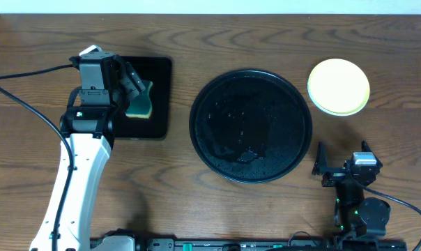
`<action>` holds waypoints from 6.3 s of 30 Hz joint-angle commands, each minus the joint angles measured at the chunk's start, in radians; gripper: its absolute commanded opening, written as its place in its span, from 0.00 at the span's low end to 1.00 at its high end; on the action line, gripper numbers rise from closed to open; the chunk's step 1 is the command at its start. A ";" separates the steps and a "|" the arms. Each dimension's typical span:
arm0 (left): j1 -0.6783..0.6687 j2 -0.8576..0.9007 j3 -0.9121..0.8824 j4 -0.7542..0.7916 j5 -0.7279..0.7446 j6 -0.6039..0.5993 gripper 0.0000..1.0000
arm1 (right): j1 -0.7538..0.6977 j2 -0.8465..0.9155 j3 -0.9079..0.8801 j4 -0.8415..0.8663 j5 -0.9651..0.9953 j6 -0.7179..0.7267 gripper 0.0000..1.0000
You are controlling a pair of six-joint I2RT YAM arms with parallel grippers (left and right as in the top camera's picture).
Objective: Clean dirty plates on tray and stack at the side
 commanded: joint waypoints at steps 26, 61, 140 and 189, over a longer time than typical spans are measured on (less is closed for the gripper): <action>0.002 0.002 -0.007 -0.002 -0.009 -0.001 0.86 | 0.000 -0.008 -0.001 -0.005 0.029 -0.030 0.99; 0.002 -0.521 -0.531 0.011 -0.186 0.052 0.86 | 0.000 -0.007 -0.001 -0.005 0.029 -0.030 0.99; 0.044 -1.334 -1.130 0.396 0.178 0.517 0.86 | 0.000 -0.008 -0.001 -0.005 0.029 -0.030 0.99; 0.044 -1.331 -1.130 0.399 0.167 0.513 0.86 | 0.000 -0.008 -0.001 -0.005 0.029 -0.030 0.99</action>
